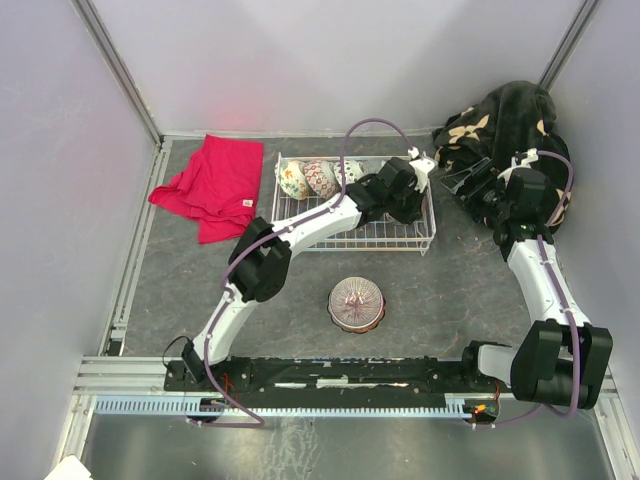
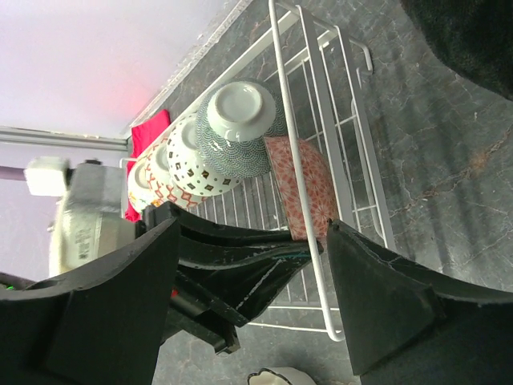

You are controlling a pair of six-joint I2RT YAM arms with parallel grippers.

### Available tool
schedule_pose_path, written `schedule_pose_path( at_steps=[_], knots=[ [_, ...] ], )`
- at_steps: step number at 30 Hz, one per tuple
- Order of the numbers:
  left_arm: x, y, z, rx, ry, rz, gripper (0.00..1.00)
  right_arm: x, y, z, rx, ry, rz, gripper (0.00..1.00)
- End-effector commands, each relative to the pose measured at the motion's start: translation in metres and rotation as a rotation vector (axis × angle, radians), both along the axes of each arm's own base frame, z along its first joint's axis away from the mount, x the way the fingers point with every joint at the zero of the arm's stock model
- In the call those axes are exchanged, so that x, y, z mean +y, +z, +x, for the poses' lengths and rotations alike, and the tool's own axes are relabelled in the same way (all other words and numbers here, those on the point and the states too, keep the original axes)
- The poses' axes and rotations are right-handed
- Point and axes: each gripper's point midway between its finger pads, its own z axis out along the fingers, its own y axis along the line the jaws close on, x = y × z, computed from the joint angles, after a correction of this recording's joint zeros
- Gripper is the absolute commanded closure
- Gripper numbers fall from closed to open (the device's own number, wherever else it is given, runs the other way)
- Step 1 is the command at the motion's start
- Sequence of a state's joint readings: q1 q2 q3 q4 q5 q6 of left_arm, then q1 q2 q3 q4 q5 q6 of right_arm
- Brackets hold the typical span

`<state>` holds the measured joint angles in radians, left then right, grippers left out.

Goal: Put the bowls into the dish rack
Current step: Pick up the bowl from the dish rack.

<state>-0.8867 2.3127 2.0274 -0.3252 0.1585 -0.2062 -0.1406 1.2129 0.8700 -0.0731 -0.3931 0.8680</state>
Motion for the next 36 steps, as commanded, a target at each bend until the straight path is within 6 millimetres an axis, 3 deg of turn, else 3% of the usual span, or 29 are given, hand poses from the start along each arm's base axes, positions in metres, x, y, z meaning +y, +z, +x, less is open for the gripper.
schedule_pose_path(
  at_steps=[1,5,15,20,26,36],
  knots=[
    [-0.003,0.030,0.006,-0.064,-0.002,-0.031,0.97,0.000,0.010,0.005,-0.048,0.010,0.006,0.19],
    [-0.004,0.043,0.002,-0.066,-0.010,-0.063,0.97,0.000,0.010,0.004,-0.049,0.011,0.006,0.19],
    [0.004,0.107,-0.015,-0.101,-0.018,-0.227,0.97,-0.001,0.011,0.004,-0.053,0.009,0.004,0.19],
    [0.006,0.135,-0.019,-0.075,-0.049,-0.402,0.97,0.000,0.012,0.003,-0.057,0.010,0.002,0.19],
    [0.018,0.164,-0.011,0.013,-0.078,-0.680,0.97,-0.003,0.013,0.006,-0.066,0.004,-0.011,0.19],
    [0.038,0.187,0.022,0.100,-0.036,-1.050,0.97,-0.012,0.008,0.024,-0.064,-0.022,-0.049,0.19]
  ],
)
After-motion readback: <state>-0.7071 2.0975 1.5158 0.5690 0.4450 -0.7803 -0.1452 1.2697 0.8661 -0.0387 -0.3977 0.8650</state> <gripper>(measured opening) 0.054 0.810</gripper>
